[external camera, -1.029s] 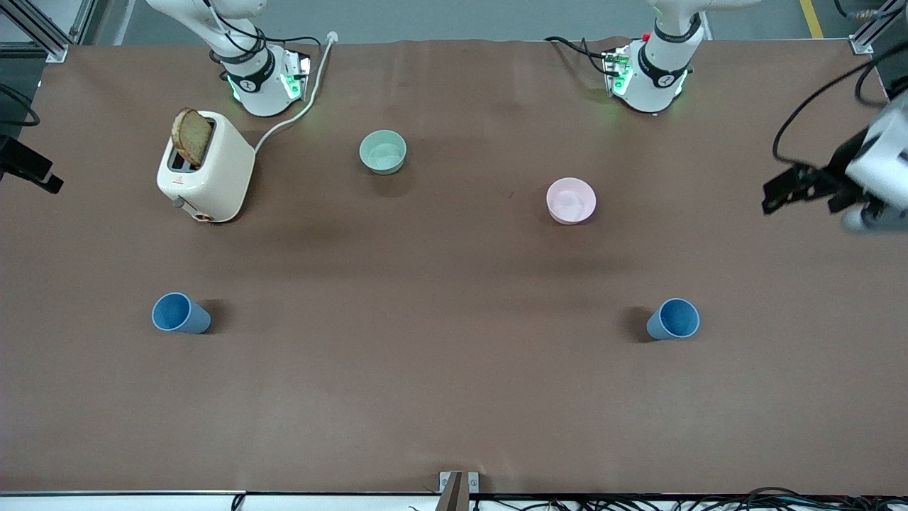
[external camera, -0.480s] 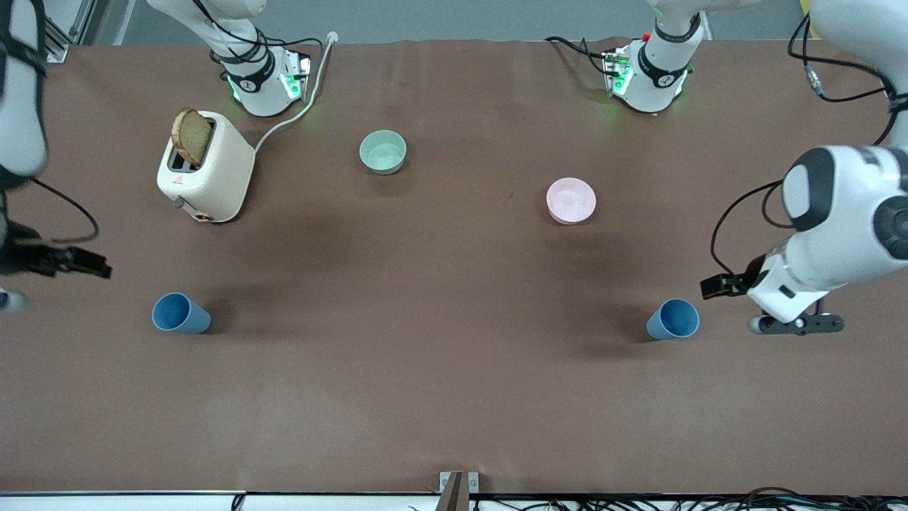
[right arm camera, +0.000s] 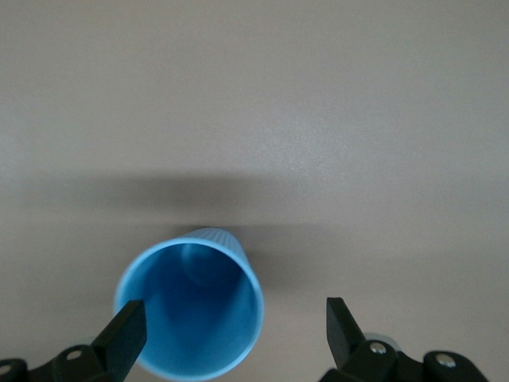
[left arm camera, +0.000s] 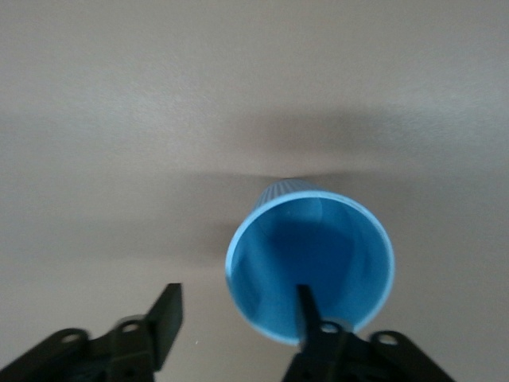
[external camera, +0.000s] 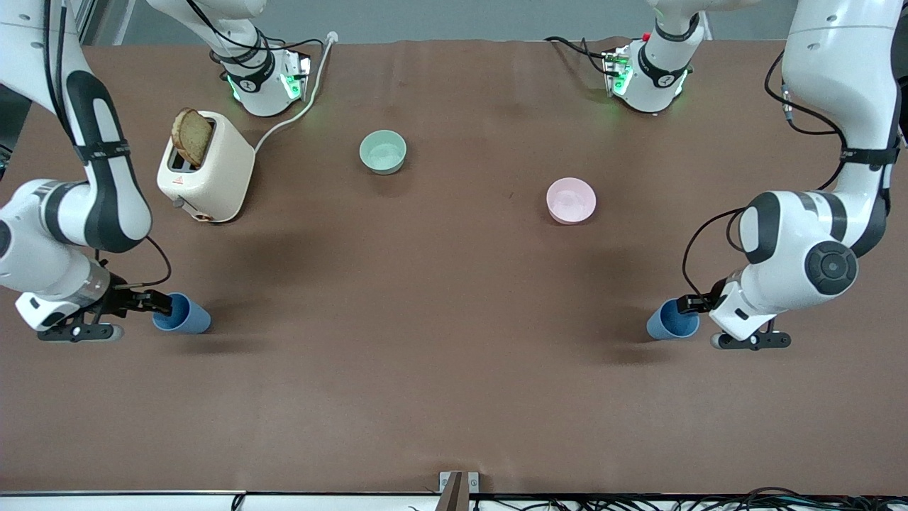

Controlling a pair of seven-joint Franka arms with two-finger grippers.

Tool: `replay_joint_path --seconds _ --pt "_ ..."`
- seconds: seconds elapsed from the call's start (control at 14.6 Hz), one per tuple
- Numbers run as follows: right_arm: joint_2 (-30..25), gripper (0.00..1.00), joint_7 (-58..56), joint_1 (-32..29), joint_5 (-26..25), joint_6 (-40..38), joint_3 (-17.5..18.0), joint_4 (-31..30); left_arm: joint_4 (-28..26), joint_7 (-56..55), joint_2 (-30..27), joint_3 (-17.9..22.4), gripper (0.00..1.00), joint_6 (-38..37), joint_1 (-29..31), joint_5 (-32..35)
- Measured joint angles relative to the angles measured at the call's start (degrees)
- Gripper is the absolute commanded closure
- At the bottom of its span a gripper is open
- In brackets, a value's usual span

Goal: Stack blue cups with both arms
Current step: 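Grasp each blue cup with the right gripper and the left gripper, then carry both blue cups toward the table middle with both grippers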

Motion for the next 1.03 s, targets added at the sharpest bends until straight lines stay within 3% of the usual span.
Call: replay_joint_path --seconds 0.14,0.21,0.27,0.34,0.41,0.69,0.89,1.03 --pt "1.2 0.04 -1.8 -0.8 0.0 1.4 -0.1 -0.4 0.0 0.0 1.1 0.0 0.95 0.5 0.0 0.0" --pt "1.7 0.15 -2.1 -1.0 0.0 2.0 -0.1 -0.4 0.0 -0.1 1.4 0.0 0.99 0.5 0.0 0.0" --pt "2.4 0.41 -2.1 -1.0 0.0 2.7 -0.1 -0.4 0.0 -0.1 1.4 0.0 1.0 0.5 0.0 0.0" --pt "3.0 0.82 -2.1 -1.0 0.0 3.4 0.0 -0.5 0.2 -0.1 1.3 -0.1 1.0 0.6 0.0 -0.4" --pt "3.7 0.99 -2.1 -1.0 0.0 3.8 0.0 -0.6 0.5 -0.1 1.1 -0.3 1.0 0.5 -0.1 -0.6" --pt "4.4 1.0 -2.1 -1.0 1.6 4.0 0.0 -0.7 1.1 -3.0 -0.5 -2.6 1.0 -1.2 -1.0 -0.6" --pt "4.4 1.0 -2.1 -1.0 2.4 4.0 0.1 -0.6 2.7 -18.5 -2.7 -11.1 1.0 -5.0 -3.9 -0.6" --pt "3.8 1.0 -2.1 -1.0 3.0 2.4 0.2 0.0 3.6 -30.9 -2.6 -14.5 1.0 -5.2 -9.6 -0.5"
